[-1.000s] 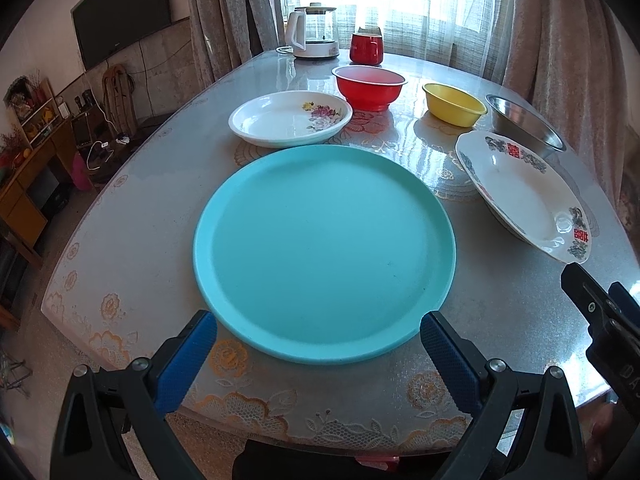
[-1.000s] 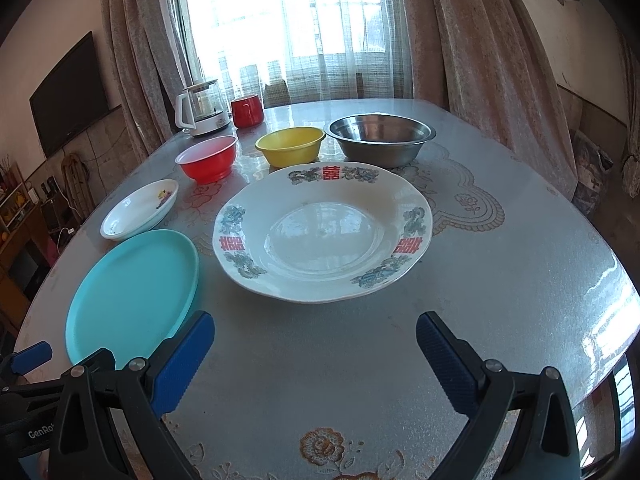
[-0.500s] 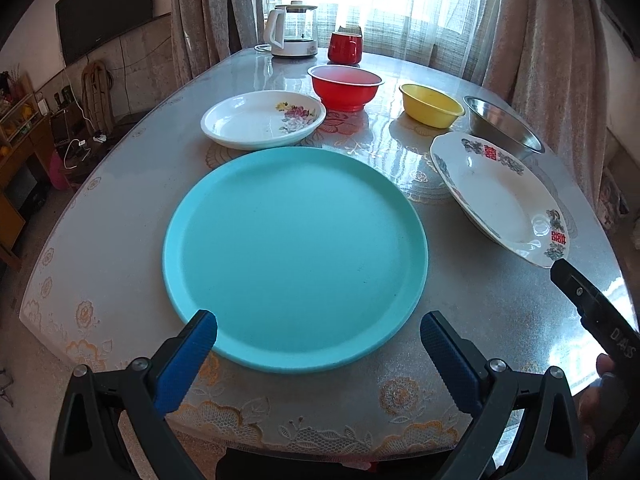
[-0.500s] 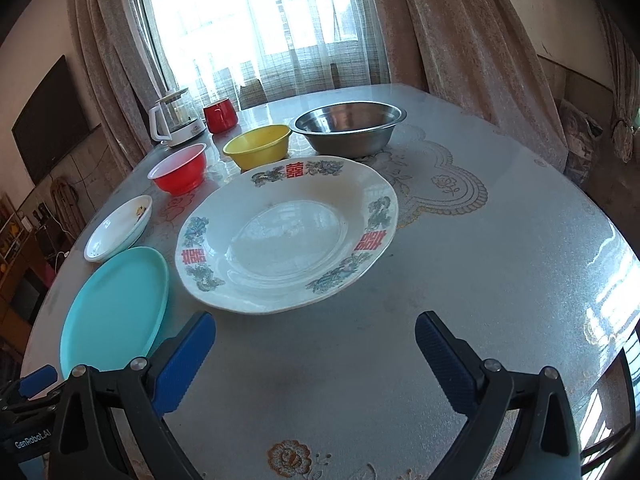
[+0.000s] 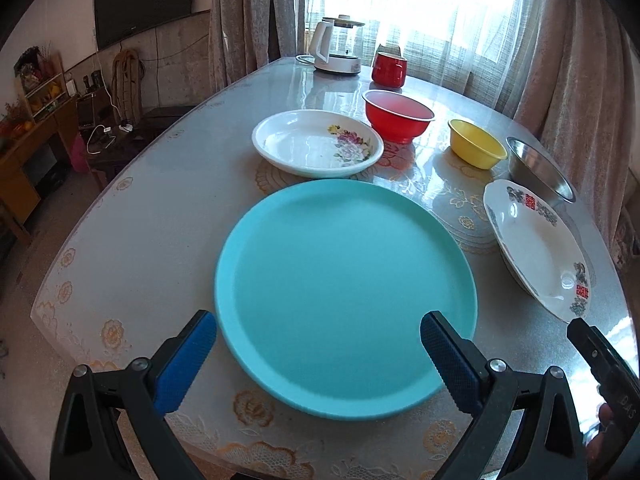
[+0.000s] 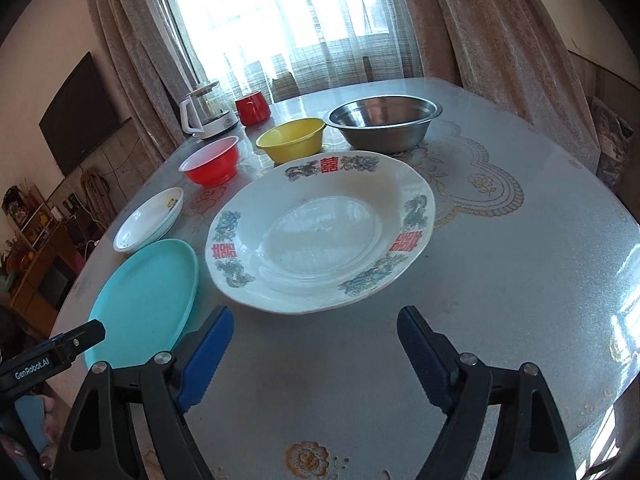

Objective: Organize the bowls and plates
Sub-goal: 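Move the right gripper to the large white dragon plate's rim and close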

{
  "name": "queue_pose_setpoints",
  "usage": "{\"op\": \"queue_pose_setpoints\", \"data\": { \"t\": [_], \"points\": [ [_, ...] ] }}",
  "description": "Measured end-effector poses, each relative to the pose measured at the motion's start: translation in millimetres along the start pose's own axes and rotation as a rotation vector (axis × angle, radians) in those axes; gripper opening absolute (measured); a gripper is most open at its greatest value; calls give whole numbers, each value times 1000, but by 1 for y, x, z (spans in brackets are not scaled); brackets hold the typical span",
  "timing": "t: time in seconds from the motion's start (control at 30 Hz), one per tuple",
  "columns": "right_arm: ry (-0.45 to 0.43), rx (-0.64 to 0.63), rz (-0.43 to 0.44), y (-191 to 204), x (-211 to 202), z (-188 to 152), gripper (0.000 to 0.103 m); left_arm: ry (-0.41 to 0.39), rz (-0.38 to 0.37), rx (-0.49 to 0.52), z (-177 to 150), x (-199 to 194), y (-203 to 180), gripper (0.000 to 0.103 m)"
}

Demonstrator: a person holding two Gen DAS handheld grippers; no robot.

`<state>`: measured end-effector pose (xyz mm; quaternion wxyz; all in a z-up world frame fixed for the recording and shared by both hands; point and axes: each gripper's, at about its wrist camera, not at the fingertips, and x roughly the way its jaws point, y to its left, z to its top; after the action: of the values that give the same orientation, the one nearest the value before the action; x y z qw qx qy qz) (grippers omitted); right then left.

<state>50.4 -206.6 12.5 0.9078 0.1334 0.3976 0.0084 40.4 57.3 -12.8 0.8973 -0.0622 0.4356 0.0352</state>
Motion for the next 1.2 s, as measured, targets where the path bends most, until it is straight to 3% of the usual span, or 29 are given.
{"op": "queue_pose_setpoints", "data": {
  "t": [0.07, 0.13, 0.23, 0.33, 0.47, 0.53, 0.67, 0.8, 0.9, 1.0, 1.2],
  "points": [
    [36, -51, 72, 13, 7, 1, 70, -11, 37, -26, 6, 4, 16, 103],
    [102, -105, 129, 30, 17, 0, 68, -19, 69, -50, 11, 10, 34, 103],
    [172, -202, 191, 57, 27, -4, 55, -33, 79, -89, 17, 14, 56, 103],
    [188, -329, 200, 85, 29, -13, 55, -40, 79, -94, 20, 20, 70, 103],
    [260, -293, 272, 95, 49, -13, 55, -12, 64, -73, 20, 37, 78, 101],
    [274, -268, 277, 96, 59, -8, 54, 3, 18, -72, 19, 43, 81, 97],
    [315, -202, 287, 96, 76, -1, 39, 34, -43, -77, 16, 54, 79, 86],
    [302, -191, 261, 96, 77, -1, 32, 17, -30, -22, 14, 54, 69, 69],
    [292, -202, 232, 93, 76, -2, 18, 9, -13, 29, 12, 53, 61, 54],
    [305, -172, 260, 85, 76, -1, 17, 5, -43, 59, 9, 51, 52, 38],
    [319, -162, 259, 75, 70, -2, 16, 6, -50, 76, 3, 47, 39, 38]
  ]
}}
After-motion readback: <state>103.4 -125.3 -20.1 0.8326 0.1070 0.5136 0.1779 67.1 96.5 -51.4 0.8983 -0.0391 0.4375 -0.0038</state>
